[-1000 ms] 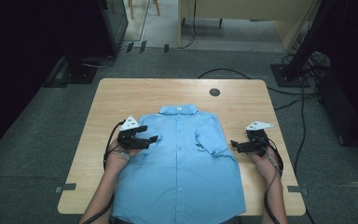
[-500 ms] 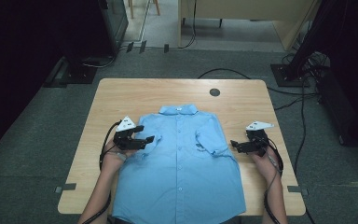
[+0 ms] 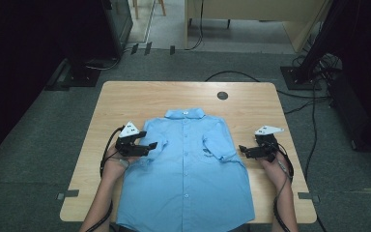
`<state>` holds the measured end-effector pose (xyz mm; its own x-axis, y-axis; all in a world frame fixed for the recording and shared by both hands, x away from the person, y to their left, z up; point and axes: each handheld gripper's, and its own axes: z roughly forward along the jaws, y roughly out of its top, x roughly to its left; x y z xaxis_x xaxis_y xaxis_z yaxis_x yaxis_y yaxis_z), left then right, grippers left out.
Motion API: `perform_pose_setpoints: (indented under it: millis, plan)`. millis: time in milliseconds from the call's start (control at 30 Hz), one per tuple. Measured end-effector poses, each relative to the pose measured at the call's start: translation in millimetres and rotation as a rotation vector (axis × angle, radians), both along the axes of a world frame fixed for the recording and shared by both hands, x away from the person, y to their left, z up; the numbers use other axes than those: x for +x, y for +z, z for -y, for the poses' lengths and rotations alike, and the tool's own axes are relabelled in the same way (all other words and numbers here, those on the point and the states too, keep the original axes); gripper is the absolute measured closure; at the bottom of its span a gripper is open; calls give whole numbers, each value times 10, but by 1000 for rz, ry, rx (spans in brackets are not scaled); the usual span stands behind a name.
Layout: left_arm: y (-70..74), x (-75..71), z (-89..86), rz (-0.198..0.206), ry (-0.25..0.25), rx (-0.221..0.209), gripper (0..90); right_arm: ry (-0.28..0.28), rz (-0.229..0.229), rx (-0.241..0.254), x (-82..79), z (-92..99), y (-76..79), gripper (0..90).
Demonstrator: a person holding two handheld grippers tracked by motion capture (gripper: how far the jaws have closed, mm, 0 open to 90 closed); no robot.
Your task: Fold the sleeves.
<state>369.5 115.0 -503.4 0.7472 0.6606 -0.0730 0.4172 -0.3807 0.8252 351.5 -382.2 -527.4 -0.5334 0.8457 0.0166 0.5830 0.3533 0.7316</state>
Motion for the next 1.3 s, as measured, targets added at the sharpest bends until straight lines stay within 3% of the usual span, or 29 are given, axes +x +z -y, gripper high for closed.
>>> perform_pose_setpoints:
  millis: [333, 533, 933, 1100, 1300]
  plan:
    - [13, -5, -95, -4, 10, -13, 286, -1, 1, 0, -1, 0, 0, 88]
    - [32, 0, -157, 8, 41, -23, 286, -2, 0, 0, -1, -1, 0, 87]
    - [20, -5, -254, -11, 29, -28, 286, -3, 0, 0, -2, -1, 0, 87]
    - [10, -15, -271, 6, 28, 7, 285, -3, 0, 0, -2, -1, 0, 87]
    - [0, -3, -311, -11, 34, -1, 285, -4, 0, 0, -4, -1, 0, 87]
